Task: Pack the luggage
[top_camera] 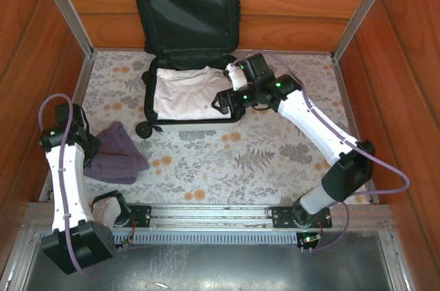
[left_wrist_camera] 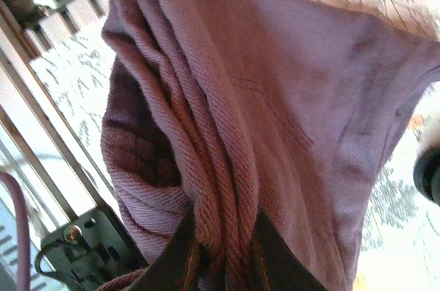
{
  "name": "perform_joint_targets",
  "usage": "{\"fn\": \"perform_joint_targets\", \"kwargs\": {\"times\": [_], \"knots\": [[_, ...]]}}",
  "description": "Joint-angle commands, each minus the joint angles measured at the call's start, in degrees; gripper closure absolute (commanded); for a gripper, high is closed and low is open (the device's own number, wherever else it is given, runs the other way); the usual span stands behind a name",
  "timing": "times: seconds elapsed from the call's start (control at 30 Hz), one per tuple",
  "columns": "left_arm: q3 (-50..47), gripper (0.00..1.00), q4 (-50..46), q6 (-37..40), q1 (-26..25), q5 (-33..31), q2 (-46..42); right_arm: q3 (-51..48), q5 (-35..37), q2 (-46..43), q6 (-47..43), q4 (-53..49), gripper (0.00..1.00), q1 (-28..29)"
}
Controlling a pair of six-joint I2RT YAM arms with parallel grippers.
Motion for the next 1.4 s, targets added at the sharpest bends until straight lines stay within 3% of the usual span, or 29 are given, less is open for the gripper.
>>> {"fn": "perform_joint_targets", "kwargs": {"times": [0.0,0.27,0.57,0.77,0.97,1.1,1.37], "knots": [[1.0,1.00,-6.2,1.4,-1.4,8.1,-2.4,1.0,-2.2,1.7,-1.4,2.1,0.17,1.6],[3.7,1.00,-14.3,-2.0,-16.1,5.2,-1.6,3.4,0.1,8.7,-10.0,7.2,0.14,9.9],[5.8,1.00,-16.5,-6.8,-31.2,9.2,1.4,8.9,-0.7,15.7,-8.9,5.7,0.13,12.3],[12.5,1.00,-24.9,-8.7,-41.7,5.3,6.7,6.7,0.7,15.6,-8.4,6.6,0.16,13.1],[17.2,1.00,-26.8,-9.3,-46.4,5.8,8.9,4.9,1.3,15.3,-7.3,6.6,0.16,13.3],[17.3,1.00,-22.7,-9.6,-49.3,7.5,11.2,2.5,1.7,14.4,-5.0,6.3,0.14,13.4],[22.2,1.00,-14.6,-9.8,-57.6,9.5,20.4,-12.7,5.6,6.1,4.8,13.6,0.12,13.4]]}}
